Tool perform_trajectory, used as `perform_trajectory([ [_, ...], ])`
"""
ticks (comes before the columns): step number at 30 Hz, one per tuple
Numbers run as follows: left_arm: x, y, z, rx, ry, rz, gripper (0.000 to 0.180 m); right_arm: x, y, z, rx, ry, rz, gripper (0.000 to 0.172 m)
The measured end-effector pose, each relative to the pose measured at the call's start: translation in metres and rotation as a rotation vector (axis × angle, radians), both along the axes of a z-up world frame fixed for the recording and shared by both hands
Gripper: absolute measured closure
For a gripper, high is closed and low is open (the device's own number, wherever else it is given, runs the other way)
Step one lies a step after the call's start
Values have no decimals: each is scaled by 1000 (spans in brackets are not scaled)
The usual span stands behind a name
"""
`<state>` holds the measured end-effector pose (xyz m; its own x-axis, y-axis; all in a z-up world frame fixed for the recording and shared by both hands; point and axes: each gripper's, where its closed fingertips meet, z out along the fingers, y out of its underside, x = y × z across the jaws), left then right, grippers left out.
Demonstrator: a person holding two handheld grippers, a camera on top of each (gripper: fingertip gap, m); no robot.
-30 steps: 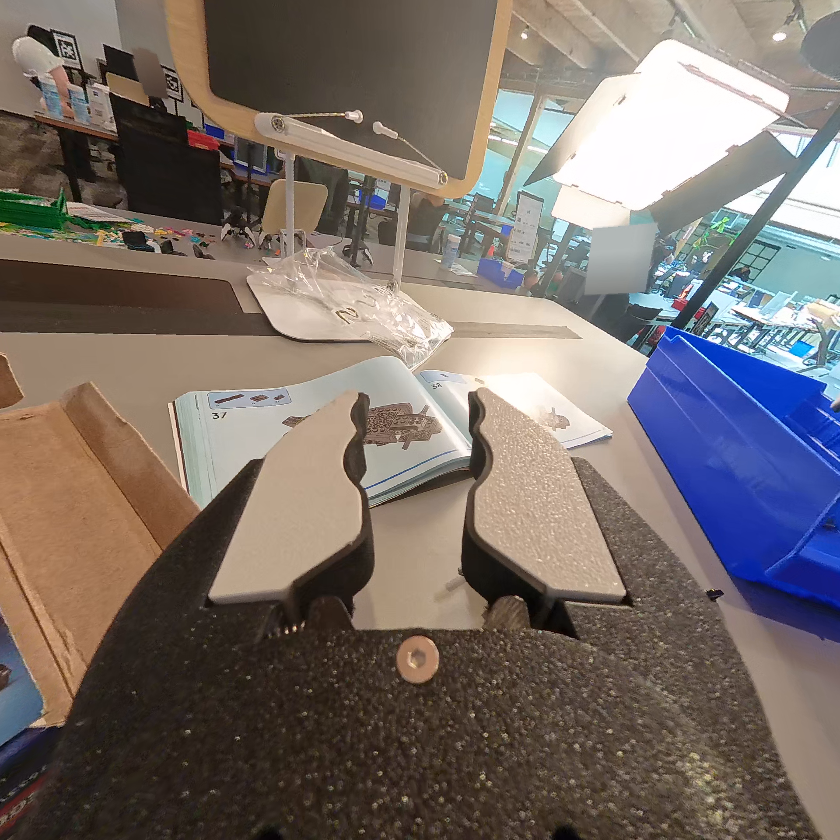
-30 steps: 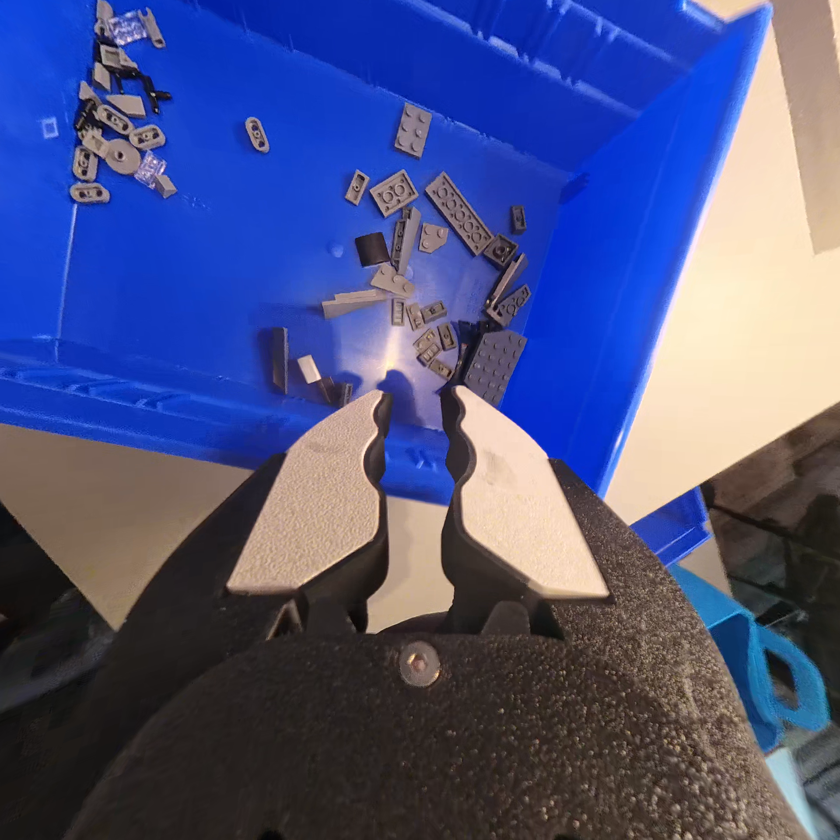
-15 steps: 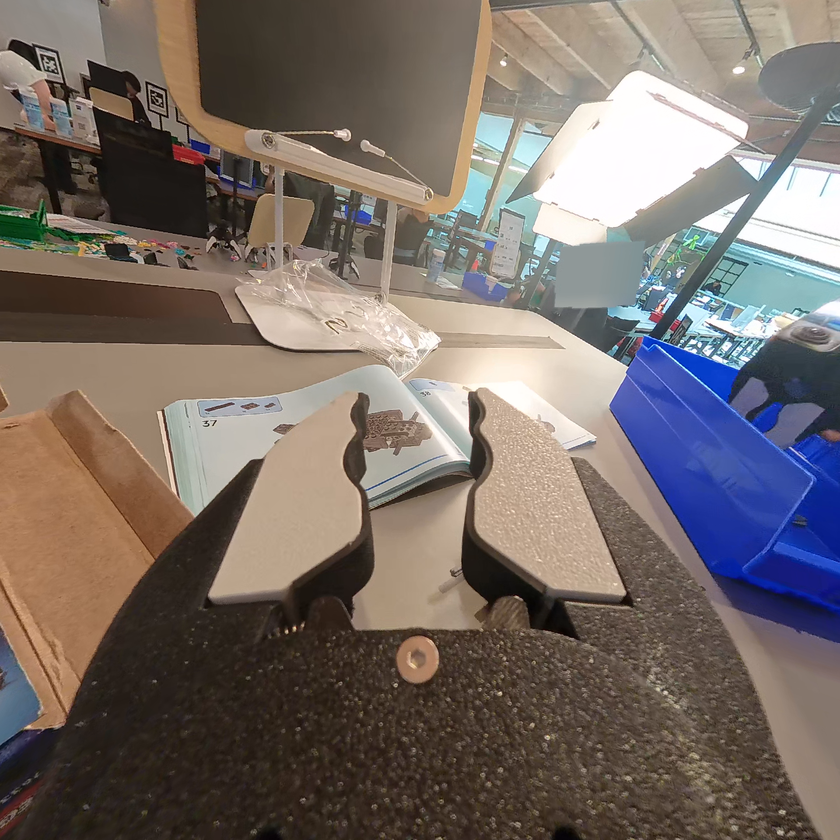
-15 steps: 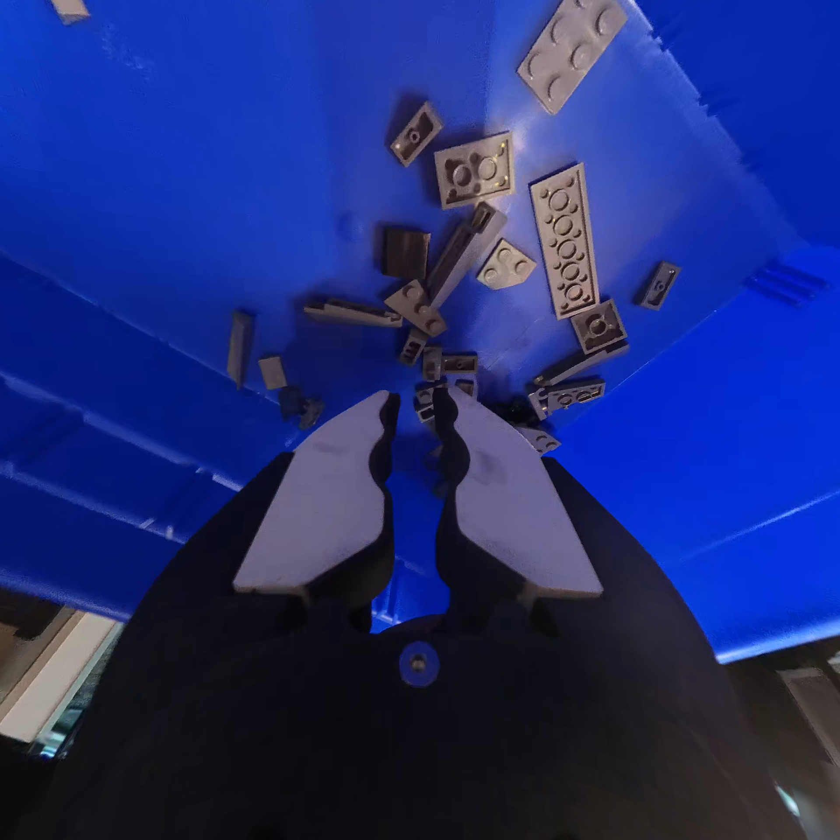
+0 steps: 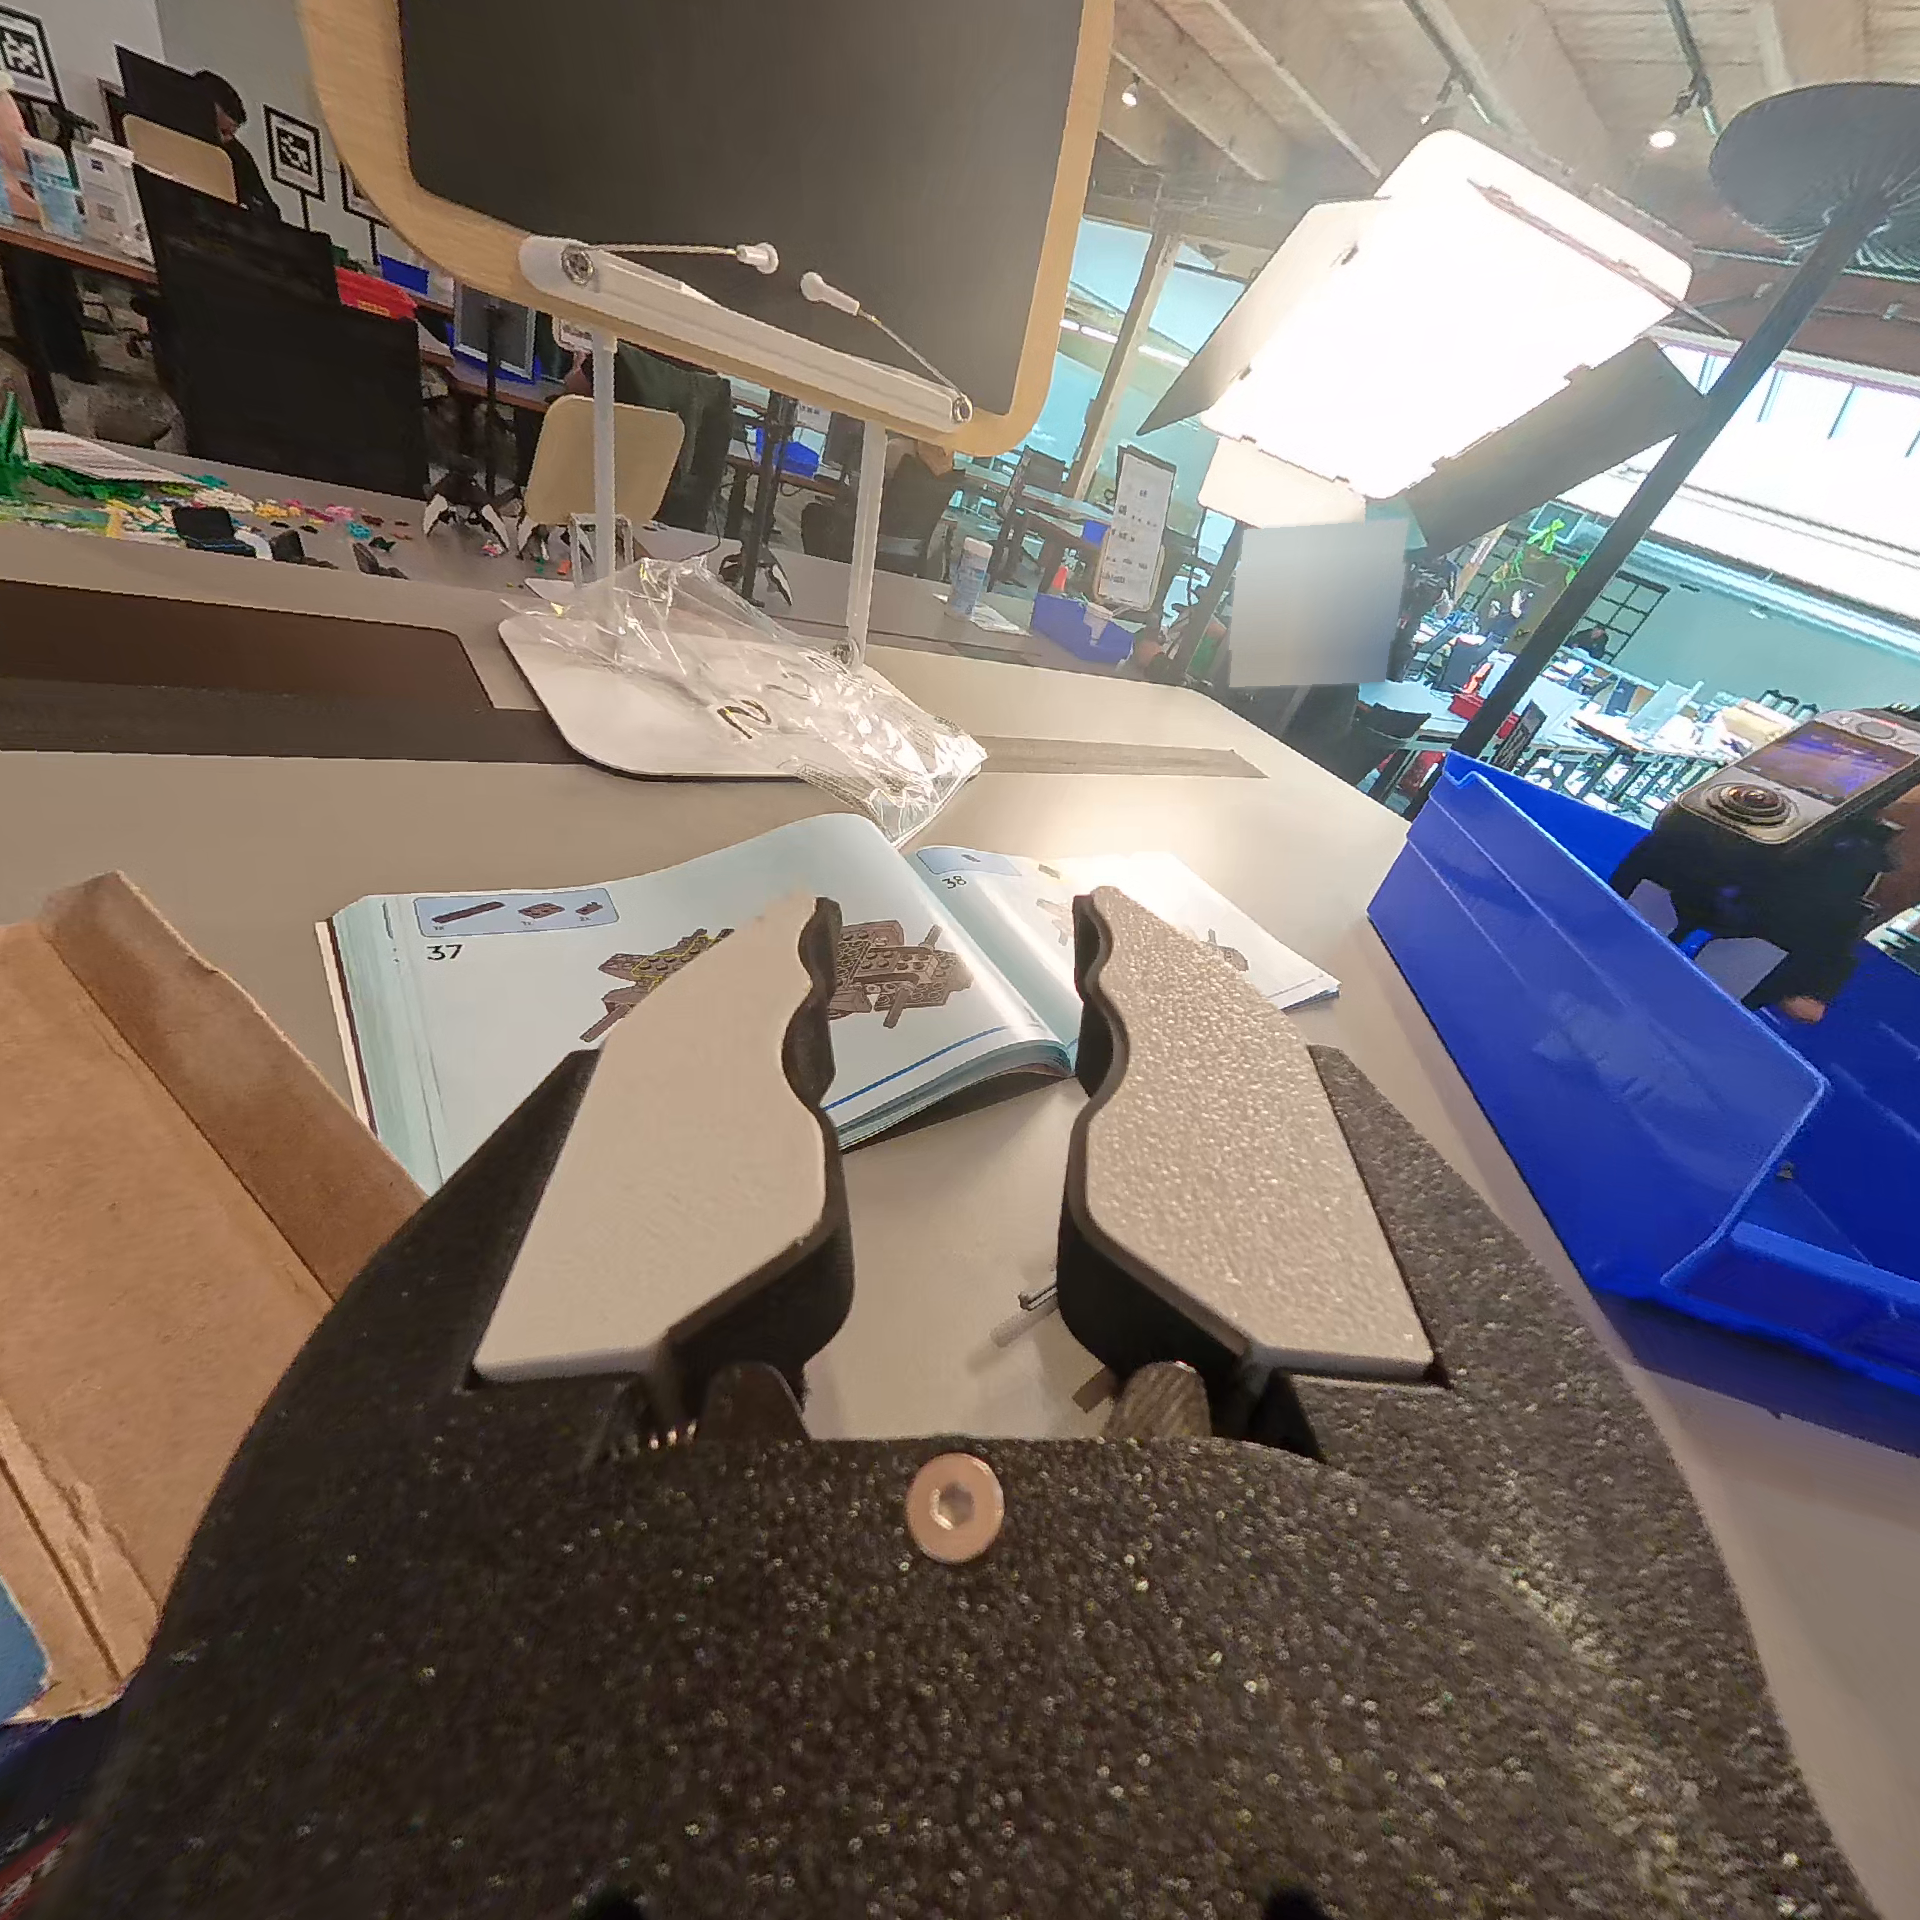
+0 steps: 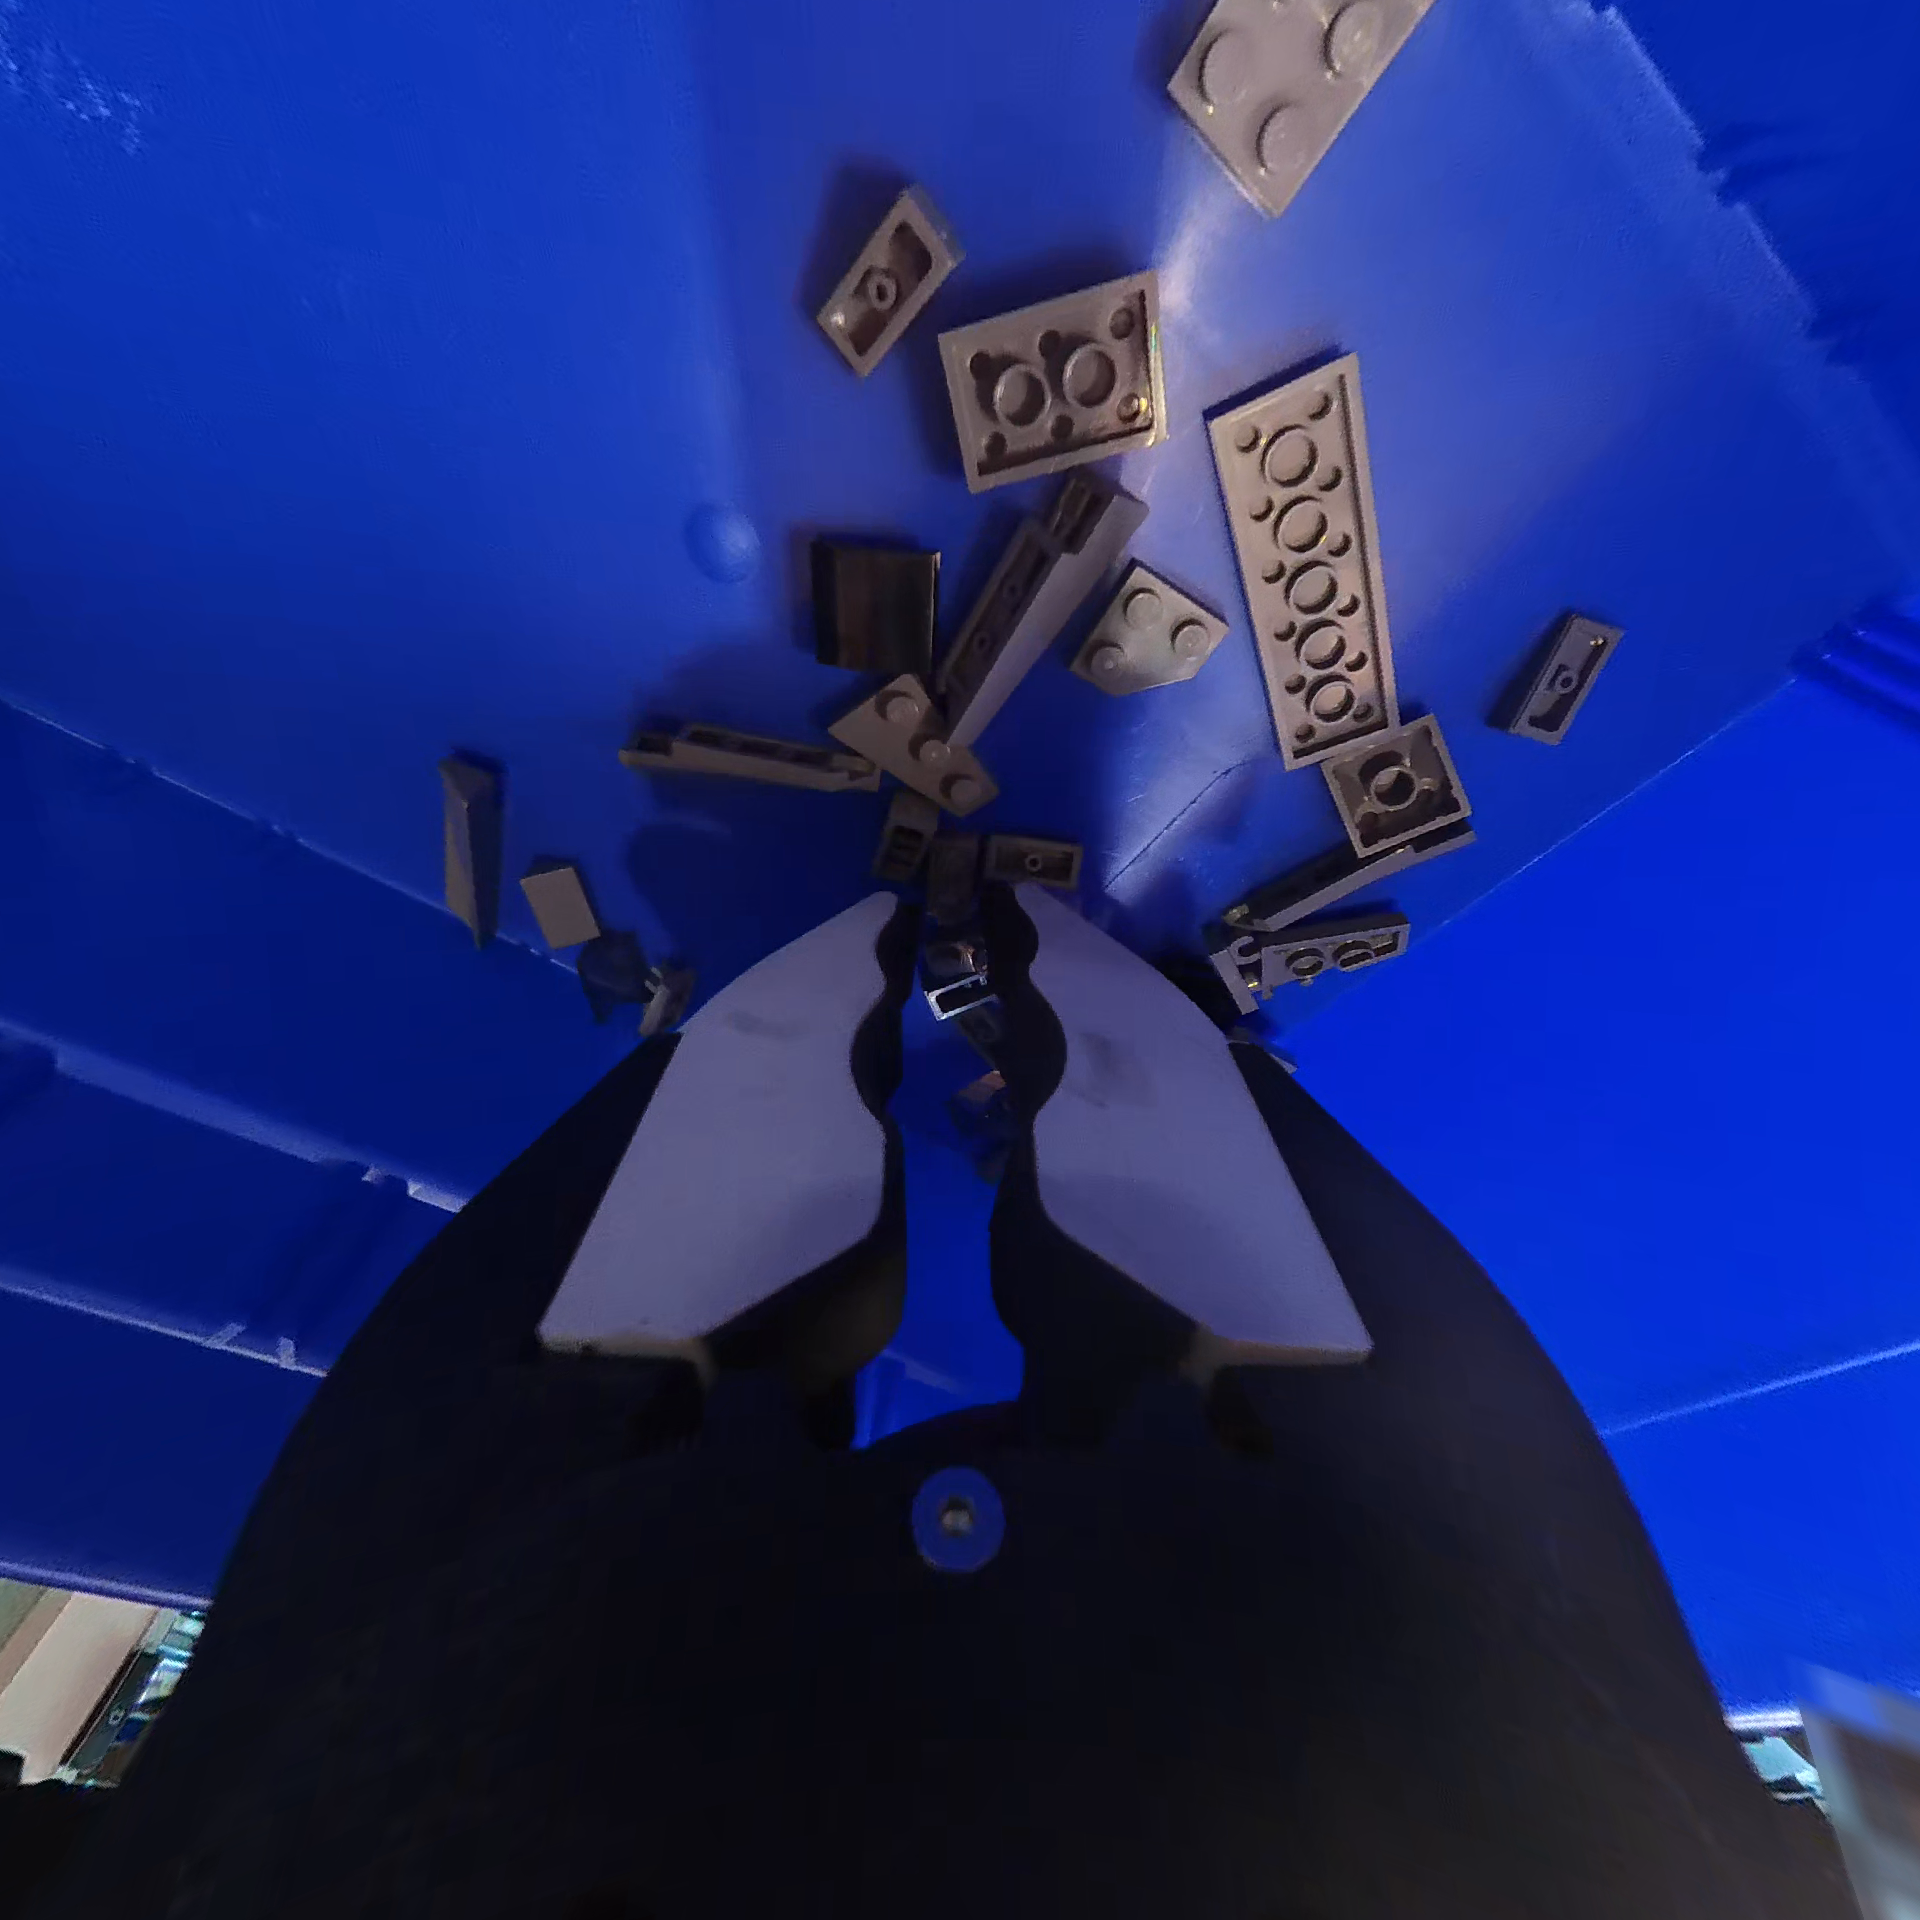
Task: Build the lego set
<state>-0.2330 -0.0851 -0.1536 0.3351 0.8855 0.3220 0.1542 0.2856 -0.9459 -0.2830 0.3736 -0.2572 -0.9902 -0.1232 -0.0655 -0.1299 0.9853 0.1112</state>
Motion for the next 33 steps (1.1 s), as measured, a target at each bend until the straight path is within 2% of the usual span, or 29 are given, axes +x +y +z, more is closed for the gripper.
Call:
perform_trajectory([
  [7,1,-2,1,8,7,9,136,0,-2,4,-29,9,-13,163],
  [13,0,-2,1,12,4,9,136,6,-15,33,-113,56,-47,164],
  [20,-1,-5,-1,38,-10,10,136,77,-86,95,-347,39,-19,164],
  [23,0,-7,1,60,5,13,136,117,-126,109,-436,16,6,164],
  [28,3,-8,3,72,26,10,136,167,-189,100,-518,-15,-21,164],
  [33,5,-9,6,92,43,1,136,189,-237,59,-515,10,-145,164],
])
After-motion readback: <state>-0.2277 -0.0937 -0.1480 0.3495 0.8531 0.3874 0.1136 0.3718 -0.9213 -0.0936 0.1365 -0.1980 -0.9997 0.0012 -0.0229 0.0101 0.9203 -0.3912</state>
